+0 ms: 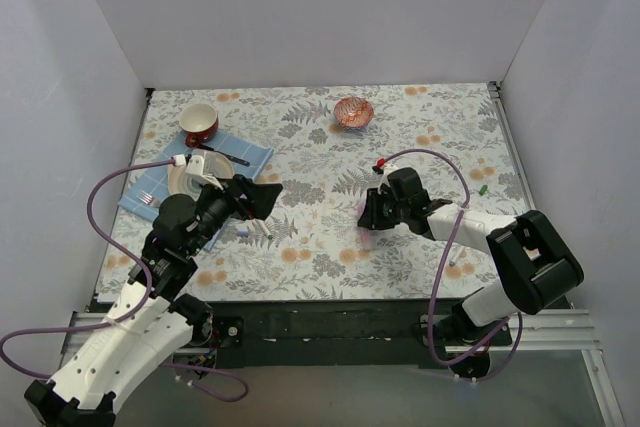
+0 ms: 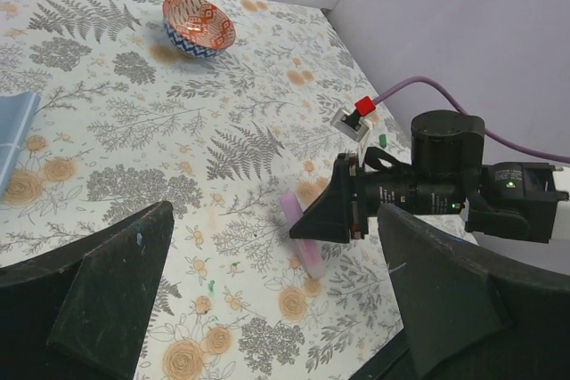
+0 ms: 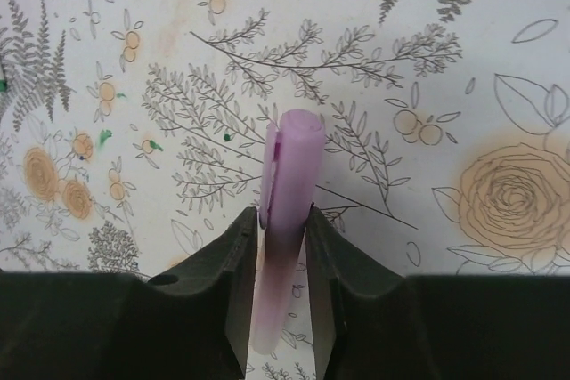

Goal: Insert the pens into the pen caps

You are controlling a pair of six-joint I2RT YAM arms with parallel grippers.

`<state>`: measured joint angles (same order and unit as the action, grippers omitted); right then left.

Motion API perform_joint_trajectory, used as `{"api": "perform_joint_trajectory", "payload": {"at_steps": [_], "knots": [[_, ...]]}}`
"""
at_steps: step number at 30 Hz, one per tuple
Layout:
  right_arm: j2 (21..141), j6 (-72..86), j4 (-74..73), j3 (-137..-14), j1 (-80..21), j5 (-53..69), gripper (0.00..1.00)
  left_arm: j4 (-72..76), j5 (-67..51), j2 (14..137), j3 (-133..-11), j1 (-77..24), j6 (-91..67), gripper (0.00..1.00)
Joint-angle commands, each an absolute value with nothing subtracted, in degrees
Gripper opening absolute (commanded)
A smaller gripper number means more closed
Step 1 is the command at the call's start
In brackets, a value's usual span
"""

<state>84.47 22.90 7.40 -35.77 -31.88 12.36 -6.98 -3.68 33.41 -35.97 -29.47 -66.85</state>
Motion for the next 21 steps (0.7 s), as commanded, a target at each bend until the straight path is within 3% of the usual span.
{"api": "perform_joint_trajectory", "payload": {"at_steps": [1, 5, 13, 21], "knots": [[83.32, 25.40, 4.31, -37.62, -31.82, 5.72, 0.38, -8.61, 1.75, 33.14, -35.95, -29.44, -66.53, 0.98], [81.74, 26.45, 3.17, -37.97, -31.64, 4.84, 0.48, -9.67, 5.01, 33.57, -36.04, -29.44, -66.97, 0.98], [76.39, 29.61, -9.37, -42.01, -29.45, -6.40, 0.49, -10.20, 5.62, 32.70, -35.77, -29.53, -67.59, 0.98], [67.33, 47.85, -28.97, -42.27, -24.27, -24.13, 0.49, -11.07, 6.50, 31.21, -36.04, -29.53, -67.85, 0.98]]}}
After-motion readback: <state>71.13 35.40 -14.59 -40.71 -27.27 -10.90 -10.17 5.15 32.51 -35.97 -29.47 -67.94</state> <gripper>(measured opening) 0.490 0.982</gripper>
